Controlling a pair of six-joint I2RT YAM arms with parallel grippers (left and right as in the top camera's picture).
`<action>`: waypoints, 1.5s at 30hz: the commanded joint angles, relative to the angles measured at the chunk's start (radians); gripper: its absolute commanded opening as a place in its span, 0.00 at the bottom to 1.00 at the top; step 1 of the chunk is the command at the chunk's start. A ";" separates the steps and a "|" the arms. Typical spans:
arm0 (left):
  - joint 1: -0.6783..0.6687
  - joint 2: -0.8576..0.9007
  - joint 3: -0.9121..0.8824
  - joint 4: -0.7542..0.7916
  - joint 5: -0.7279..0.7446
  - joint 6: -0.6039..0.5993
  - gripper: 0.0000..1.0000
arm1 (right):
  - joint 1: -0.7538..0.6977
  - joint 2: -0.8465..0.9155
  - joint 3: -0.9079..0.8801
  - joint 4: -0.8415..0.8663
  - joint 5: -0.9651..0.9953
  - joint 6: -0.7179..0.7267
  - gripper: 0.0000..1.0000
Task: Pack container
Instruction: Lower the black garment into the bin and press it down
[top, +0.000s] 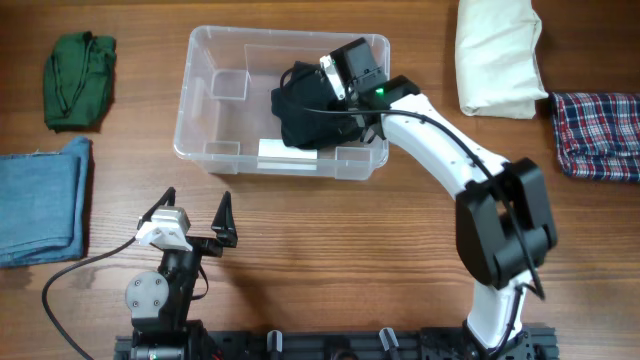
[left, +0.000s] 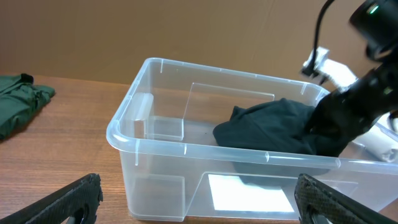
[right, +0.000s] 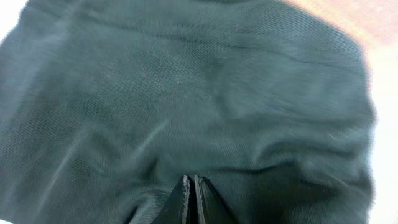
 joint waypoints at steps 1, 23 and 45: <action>0.006 -0.007 -0.001 -0.009 -0.002 -0.008 1.00 | -0.005 0.060 0.007 0.005 0.018 0.008 0.04; 0.006 -0.007 -0.001 -0.009 -0.002 -0.008 1.00 | -0.004 0.046 0.115 0.145 0.034 -0.093 0.04; 0.006 -0.007 -0.001 -0.009 -0.002 -0.008 1.00 | -0.032 0.090 0.588 -0.380 -0.098 0.274 0.04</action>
